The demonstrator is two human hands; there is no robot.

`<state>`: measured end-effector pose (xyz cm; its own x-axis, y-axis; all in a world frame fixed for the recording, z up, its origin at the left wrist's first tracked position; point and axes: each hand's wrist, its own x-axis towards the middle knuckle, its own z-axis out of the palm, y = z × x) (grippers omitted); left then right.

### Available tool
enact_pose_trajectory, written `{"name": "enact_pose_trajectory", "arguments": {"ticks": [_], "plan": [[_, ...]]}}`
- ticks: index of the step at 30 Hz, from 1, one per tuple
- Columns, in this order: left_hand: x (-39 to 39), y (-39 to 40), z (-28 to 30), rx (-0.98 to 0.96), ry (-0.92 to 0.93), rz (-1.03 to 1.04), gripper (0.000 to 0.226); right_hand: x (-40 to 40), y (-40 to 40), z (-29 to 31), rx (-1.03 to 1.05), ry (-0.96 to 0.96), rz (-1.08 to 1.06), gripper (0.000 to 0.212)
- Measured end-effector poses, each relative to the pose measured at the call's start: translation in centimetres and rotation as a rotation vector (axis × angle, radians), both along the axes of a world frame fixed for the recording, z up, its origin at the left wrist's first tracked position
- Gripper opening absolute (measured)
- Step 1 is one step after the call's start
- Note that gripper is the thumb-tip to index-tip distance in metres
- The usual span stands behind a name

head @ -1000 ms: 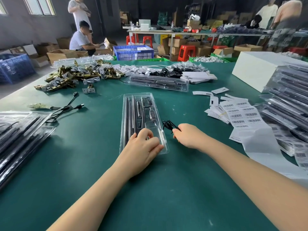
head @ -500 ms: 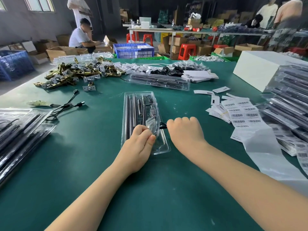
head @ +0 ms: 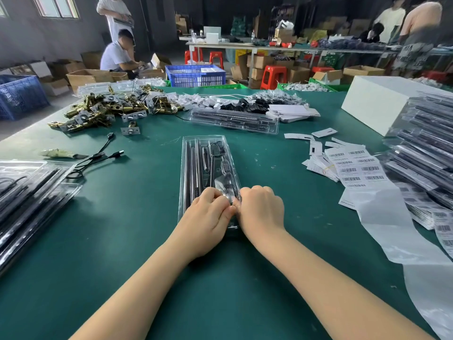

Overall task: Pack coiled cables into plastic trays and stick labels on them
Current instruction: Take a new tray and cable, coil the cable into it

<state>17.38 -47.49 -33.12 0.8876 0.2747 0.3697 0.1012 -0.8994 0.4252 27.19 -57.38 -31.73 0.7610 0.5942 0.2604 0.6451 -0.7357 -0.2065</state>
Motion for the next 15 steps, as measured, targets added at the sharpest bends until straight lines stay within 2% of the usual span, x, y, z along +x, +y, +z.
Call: {"name": "enact_pose_trajectory", "arguments": {"ticks": [3,6,8,11,13,15], "plan": [[0.0,0.0,0.1,0.038,-0.002,-0.016,0.024,0.1,-0.2,0.0,0.05,0.091,-0.025,0.029],[0.0,0.1,0.0,0.065,0.01,-0.012,0.025,0.4,-0.5,-0.2,0.033,0.187,0.041,0.039],[0.0,0.2,-0.1,0.065,0.045,0.005,0.028,1.2,-0.9,-0.2,0.016,0.292,0.145,0.031],[0.1,0.3,-0.2,0.046,0.063,0.015,0.029,2.7,-2.1,0.3,-0.002,0.565,0.36,0.025],[0.0,0.3,-0.3,0.037,0.069,0.013,0.03,3.3,-3.0,0.7,0.115,0.762,0.49,0.01],[0.0,0.4,-0.4,0.032,0.061,0.013,0.032,3.7,-3.5,0.5,0.234,0.821,0.518,0.009]]}}
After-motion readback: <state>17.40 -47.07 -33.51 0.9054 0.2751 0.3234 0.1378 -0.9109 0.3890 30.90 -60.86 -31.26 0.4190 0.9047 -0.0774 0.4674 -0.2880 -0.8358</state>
